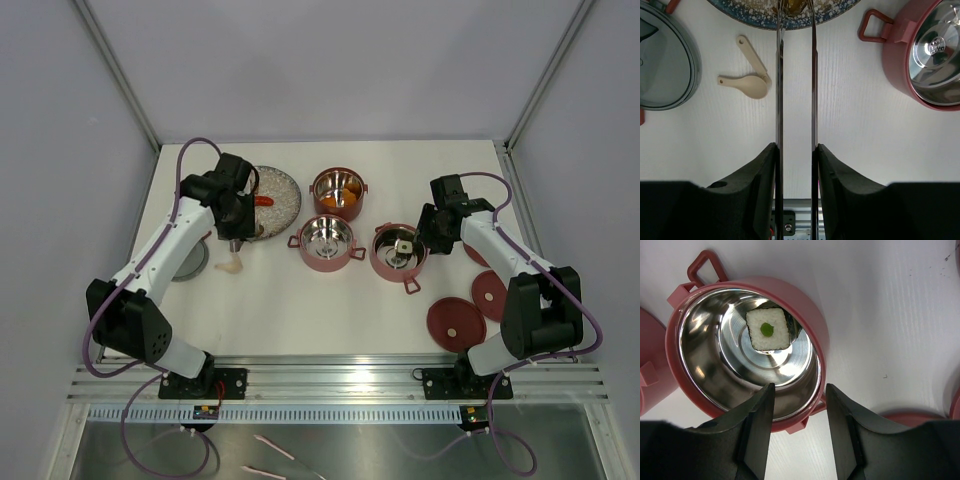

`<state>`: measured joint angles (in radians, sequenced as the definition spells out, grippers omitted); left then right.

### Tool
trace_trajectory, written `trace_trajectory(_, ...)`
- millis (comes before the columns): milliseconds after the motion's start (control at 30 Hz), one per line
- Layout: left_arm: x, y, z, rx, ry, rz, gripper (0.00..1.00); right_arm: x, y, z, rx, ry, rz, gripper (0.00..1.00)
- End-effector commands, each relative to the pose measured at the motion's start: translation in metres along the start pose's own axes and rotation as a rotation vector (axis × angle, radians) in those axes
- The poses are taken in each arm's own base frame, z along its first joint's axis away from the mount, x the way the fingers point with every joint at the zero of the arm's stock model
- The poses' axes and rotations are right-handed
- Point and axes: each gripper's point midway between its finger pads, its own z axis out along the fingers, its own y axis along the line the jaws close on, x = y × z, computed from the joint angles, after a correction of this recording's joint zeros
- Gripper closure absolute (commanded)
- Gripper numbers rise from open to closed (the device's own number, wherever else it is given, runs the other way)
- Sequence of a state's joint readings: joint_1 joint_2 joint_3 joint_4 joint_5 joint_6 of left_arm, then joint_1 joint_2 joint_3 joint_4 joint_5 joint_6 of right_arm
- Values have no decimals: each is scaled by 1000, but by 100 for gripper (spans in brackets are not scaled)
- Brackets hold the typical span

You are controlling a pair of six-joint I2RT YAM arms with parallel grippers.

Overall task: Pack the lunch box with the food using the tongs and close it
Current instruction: Pick up the fake food from the plate.

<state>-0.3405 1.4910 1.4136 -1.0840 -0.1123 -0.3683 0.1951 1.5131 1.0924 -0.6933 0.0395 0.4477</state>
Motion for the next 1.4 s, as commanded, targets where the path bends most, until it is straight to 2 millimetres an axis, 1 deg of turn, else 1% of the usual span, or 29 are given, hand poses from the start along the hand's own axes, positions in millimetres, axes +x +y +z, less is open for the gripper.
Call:
trace_trajectory(0, -4, 3, -9, 4, -36, 45, 62, -11, 7, -8, -31, -31, 5, 47)
trace_trajectory(200, 3, 7, -1, -17, -8, 60, 61, -8, 5, -7, -26, -28, 8, 47)
trace_trajectory(333, 7, 10, 8, -33, 6, 71, 60, -7, 5, -7, -29, -28, 11, 47)
trace_trajectory(467, 6, 8, 15, -30, 13, 72, 60, -9, 6, -8, -31, -31, 8, 47)
trace_trajectory(633, 4, 7, 18, -31, 5, 56, 60, -8, 5, -9, -27, -34, 9, 47)
trace_trajectory(733, 5, 3, 24, -15, 12, 48, 60, -7, 6, -7, -33, -28, 11, 47)
trace_trajectory(800, 2, -1, 27, 1, 2, 34, 61, -6, 7, -7, -37, -23, 14, 47)
trace_trajectory(833, 2, -7, 28, 30, 4, 30, 61, -7, 7, -7, -39, -23, 12, 47)
trace_trajectory(933, -7, -22, 29, 103, -25, 18, 62, -7, 7, -7, -39, -24, 12, 47)
trace_trajectory(1033, -22, -32, 29, 139, -66, 13, 62, -7, 8, -8, -41, -25, 12, 47)
trace_trajectory(1067, -25, -39, 29, 168, -70, 16, 62, -7, 8, -8, -42, -23, 13, 47)
trace_trajectory(1167, -37, -46, 23, 195, -105, 25, 62, -7, 8, -9, -43, -24, 14, 47)
trace_trajectory(1300, -50, -43, 3, 204, -209, 23, 62, -8, 6, -12, -36, -34, 14, 47)
trace_trajectory(1333, -52, -32, 3, 146, -223, 19, 62, -6, 5, -11, -33, -30, 12, 47)
trace_trajectory(1367, -54, -27, 1, 120, -225, 15, 62, -5, 6, -11, -35, -28, 14, 47)
